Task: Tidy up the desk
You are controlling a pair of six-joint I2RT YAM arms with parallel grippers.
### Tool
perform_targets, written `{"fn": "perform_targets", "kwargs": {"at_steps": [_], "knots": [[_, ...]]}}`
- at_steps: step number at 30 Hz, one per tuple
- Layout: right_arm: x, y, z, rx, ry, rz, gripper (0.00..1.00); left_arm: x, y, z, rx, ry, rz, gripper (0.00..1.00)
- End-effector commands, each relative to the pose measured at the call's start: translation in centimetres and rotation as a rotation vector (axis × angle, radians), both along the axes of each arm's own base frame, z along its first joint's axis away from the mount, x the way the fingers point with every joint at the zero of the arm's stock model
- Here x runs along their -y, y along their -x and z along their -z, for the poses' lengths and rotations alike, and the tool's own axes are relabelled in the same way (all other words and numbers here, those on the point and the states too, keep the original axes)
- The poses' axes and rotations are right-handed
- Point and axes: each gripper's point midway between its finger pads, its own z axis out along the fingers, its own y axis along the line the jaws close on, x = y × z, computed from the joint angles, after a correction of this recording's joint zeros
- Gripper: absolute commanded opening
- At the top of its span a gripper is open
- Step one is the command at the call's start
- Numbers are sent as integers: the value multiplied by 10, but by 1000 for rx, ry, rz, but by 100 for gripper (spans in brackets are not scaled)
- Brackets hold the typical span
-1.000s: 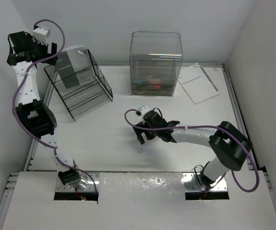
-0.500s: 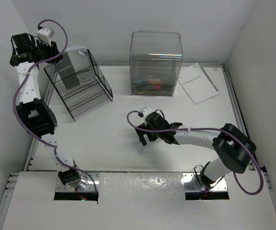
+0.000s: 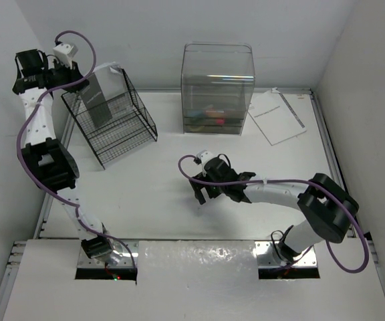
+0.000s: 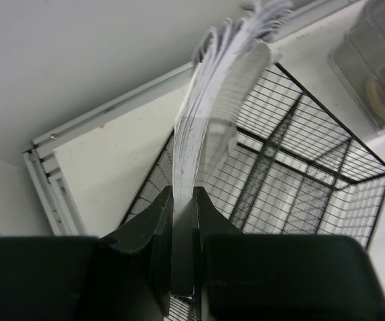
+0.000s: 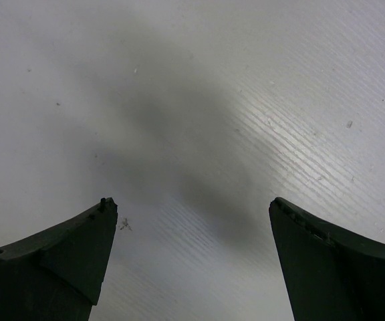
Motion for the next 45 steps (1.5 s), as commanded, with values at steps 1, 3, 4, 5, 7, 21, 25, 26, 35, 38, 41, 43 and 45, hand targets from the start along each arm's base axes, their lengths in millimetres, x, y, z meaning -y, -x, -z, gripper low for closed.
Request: {"fn": "perform_targets", "kwargs": {"at_steps": [1, 3, 4, 5, 7, 21, 25, 26, 35, 38, 41, 43, 45], "knots": [[-6, -3, -15, 37, -49, 11, 92, 16, 23, -24, 0, 44, 85, 0], [-5, -3, -15, 38, -53, 17, 92, 26, 30, -42, 35, 97, 147, 0], [-4, -3, -15, 37, -51, 18, 92, 31, 32, -49, 49, 121, 171, 0], [-4, -3, -16, 40, -56, 21, 91, 33, 33, -53, 48, 139, 173, 0], [-4, -3, -17, 41, -57, 20, 91, 34, 33, -61, 64, 149, 195, 0], [-4, -3, -18, 38, -49, 21, 91, 15, 25, -26, 3, 238, 212, 0], [-5, -5, -17, 35, -48, 20, 91, -7, 3, -1, -47, 217, 101, 0], [-5, -4, -16, 31, -47, 20, 91, -11, -1, 1, -47, 220, 77, 0], [-5, -7, -19, 34, -28, 28, 92, -55, -22, 5, 6, 27, -209, 52], [-2, -10, -21, 48, -11, 38, 92, -43, -16, -4, 43, -43, -192, 62], [4, -12, -25, 59, 21, 49, 93, -39, -11, -13, 71, -67, -194, 69], [13, -16, -36, 78, 70, 56, 94, -34, -2, -29, 89, -76, -184, 79], [28, -23, -55, 130, 140, 79, 96, -33, 7, -48, 124, -98, -195, 96]]}}
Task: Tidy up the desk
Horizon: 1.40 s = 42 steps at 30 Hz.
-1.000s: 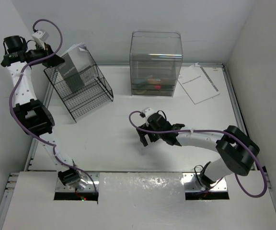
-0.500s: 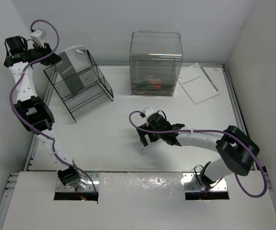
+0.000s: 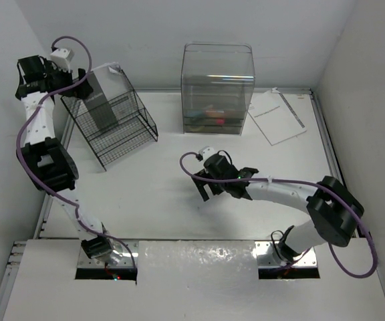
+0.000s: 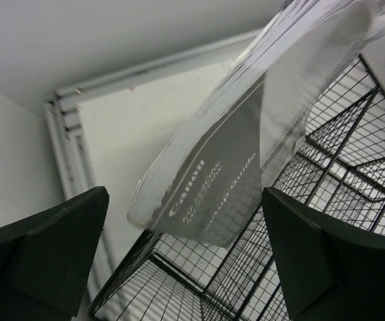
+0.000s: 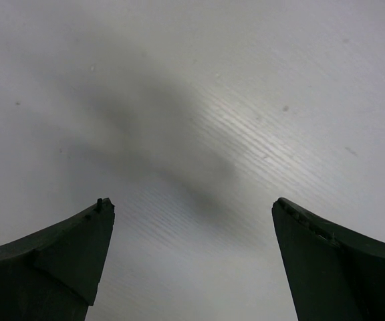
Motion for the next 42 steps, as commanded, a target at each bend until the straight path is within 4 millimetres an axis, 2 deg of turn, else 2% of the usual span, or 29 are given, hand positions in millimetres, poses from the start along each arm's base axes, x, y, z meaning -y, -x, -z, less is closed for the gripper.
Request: {"fn": "perform_targets", "kwargs": {"at_steps": [1, 2, 3, 5, 6, 8, 9, 11, 12, 14, 16, 17, 18, 20, 21, 25, 26, 27, 28, 29, 30, 31, 33, 35, 38, 39, 40, 42], "knots": [[17, -21, -50, 130, 70, 46, 98, -2, 12, -87, 208, -127, -36, 99], [26, -27, -67, 177, 73, 82, 99, -2, 18, -103, 238, -143, -59, 99], [41, -29, -70, 171, 90, 115, 99, -8, 20, -106, 243, -153, -100, 100], [58, -29, -77, 163, 63, 156, 99, -10, 26, -120, 270, -169, -128, 100], [73, -33, -90, 166, 6, 199, 99, -11, 28, -124, 275, -170, -143, 99], [94, -35, -95, 164, -32, 251, 99, -10, 33, -133, 290, -174, -151, 100], [114, -40, -105, 171, -66, 305, 99, -9, 34, -136, 295, -171, -153, 100], [133, -46, -114, 175, -95, 356, 99, -6, 39, -145, 310, -171, -149, 100], [155, -52, -116, 176, -87, 409, 99, -3, 41, -146, 313, -167, -140, 100], [165, -58, -121, 147, -132, 412, 99, 11, 49, -151, 321, -150, -81, 100], [193, -69, -114, 77, -227, 482, 99, 20, 56, -148, 309, -134, -43, 100], [202, -75, -113, 66, -266, 509, 99, 28, 62, -153, 318, -124, -13, 100], [234, -85, -113, 79, -302, 621, 99, 32, 65, -153, 317, -116, -3, 100], [259, -101, -104, 61, -309, 702, 99, 44, 74, -155, 310, -90, 38, 100], [278, -109, -102, 73, -301, 762, 99, 48, 78, -156, 307, -82, 54, 100], [316, -153, -89, 37, -276, 847, 99, 66, 97, -147, 260, -39, 117, 100], [327, -175, -81, 19, -277, 863, 98, 74, 104, -150, 265, -35, 136, 100], [340, -184, -77, 17, -275, 878, 97, 84, 107, -138, 235, -29, 162, 100], [348, -194, -74, 9, -274, 881, 95, 90, 113, -139, 237, -35, 173, 100], [359, -217, -91, 56, -275, 874, 94, 95, 115, -136, 230, -43, 177, 99], [365, -223, -62, -8, -250, 867, 91, 107, 116, -126, 211, -47, 203, 100], [376, -236, -69, 45, -221, 873, 91, 113, 120, -127, 214, -66, 210, 100], [391, -253, -75, 158, -179, 868, 91, 125, 121, -116, 191, -115, 220, 100], [400, -260, -78, 225, -150, 870, 91, 133, 125, -115, 195, -120, 234, 99], [405, -258, -72, 248, -107, 874, 90, 141, 127, -113, 188, -81, 251, 100], [407, -257, -79, 286, -91, 875, 89, 142, 128, -113, 188, -76, 252, 100], [403, -251, -69, 312, -62, 856, 89, 142, 127, -111, 188, -70, 248, 100], [402, -236, -65, 338, -6, 864, 89, 142, 128, -112, 196, -68, 242, 100]]}}
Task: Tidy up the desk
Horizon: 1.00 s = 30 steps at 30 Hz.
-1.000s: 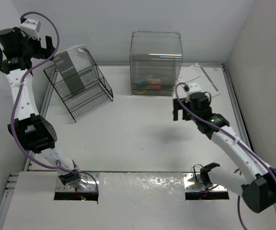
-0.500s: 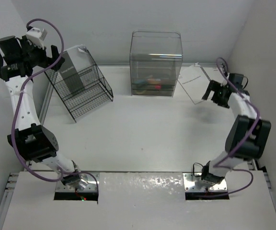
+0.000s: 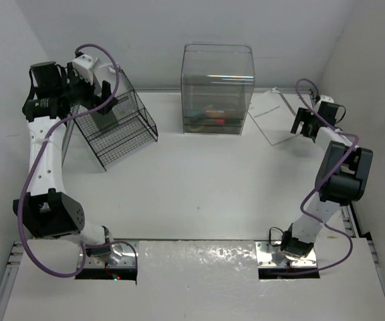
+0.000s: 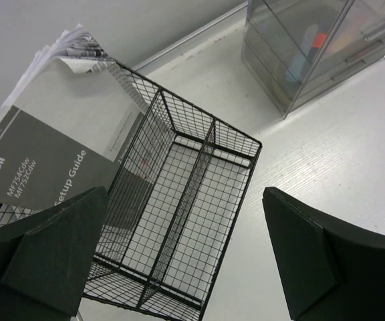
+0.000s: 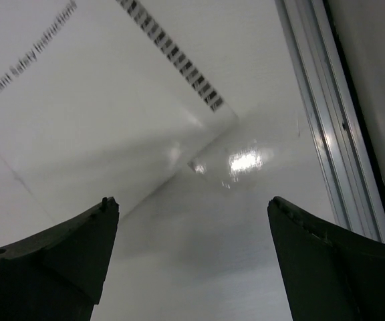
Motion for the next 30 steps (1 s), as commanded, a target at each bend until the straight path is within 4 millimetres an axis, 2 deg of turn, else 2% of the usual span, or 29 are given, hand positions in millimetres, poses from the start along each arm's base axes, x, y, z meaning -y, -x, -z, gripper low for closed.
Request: {"fn": "perform_targets", "kwargs": {"at_steps": [1, 3, 5, 6, 7, 8, 9, 10, 11, 12, 13, 14, 16, 18, 19, 20, 21, 23, 24, 27, 29, 30], "knots": [[-1, -3, -31, 113, 184, -28, 89, -2, 4, -16, 65, 3, -18, 100], [-2, -2, -34, 98, 237, -15, 89, 0, 5, -15, 62, 10, -16, 100], [-16, -10, -31, 72, 250, -57, 91, 1, 5, -12, 52, 21, -17, 100], [-16, -26, -31, 67, 244, -64, 92, 1, 5, -12, 51, 25, -17, 100], [-19, -27, -21, 18, 219, -68, 92, 1, 6, -10, 40, 28, -20, 100], [-15, -45, -37, 44, 225, -63, 93, 1, 7, -10, 40, 30, -22, 100], [-12, -51, -32, 19, 221, -57, 93, 0, 8, -9, 38, 26, -27, 100], [-12, -49, -1, -71, 200, -59, 93, 1, 9, -5, 30, 25, -27, 100], [-12, -55, 4, -90, 193, -71, 94, 1, 11, -5, 29, 24, -28, 100], [-8, -75, -12, -58, 202, -79, 94, 0, 11, -3, 27, 17, -32, 100], [-9, -74, -1, -106, 197, -98, 95, -1, 11, 0, 24, 7, -34, 100], [-3, -87, 4, -110, 204, -88, 96, -2, 12, 0, 25, 1, -41, 100], [6, -95, 11, -115, 206, -73, 99, -7, 10, 1, 25, -16, -64, 100], [0, -116, 21, -77, 135, -128, 99, -9, 8, 3, 18, -28, -75, 100], [0, -118, 29, -87, 87, -151, 99, -8, 8, 2, 15, -32, -73, 100], [-4, -121, 56, -123, 41, -179, 99, -9, 7, 5, 4, -32, -73, 100], [0, -137, 40, -86, 50, -180, 99, -9, 6, 7, -1, -36, -78, 100], [4, -137, 55, -125, 51, -185, 99, -10, 5, 12, -14, -41, -81, 100], [2, -139, 66, -130, 37, -200, 99, -12, 3, 14, -19, -50, -92, 100], [-7, -137, 81, -122, -33, -235, 99, -15, -1, 18, -25, -60, -105, 99], [-9, -135, 83, -119, -80, -219, 99, -16, -3, 20, -26, -61, -110, 100], [-15, -133, 81, -115, -106, -226, 96, -16, -3, 21, -28, -61, -110, 100]]}}
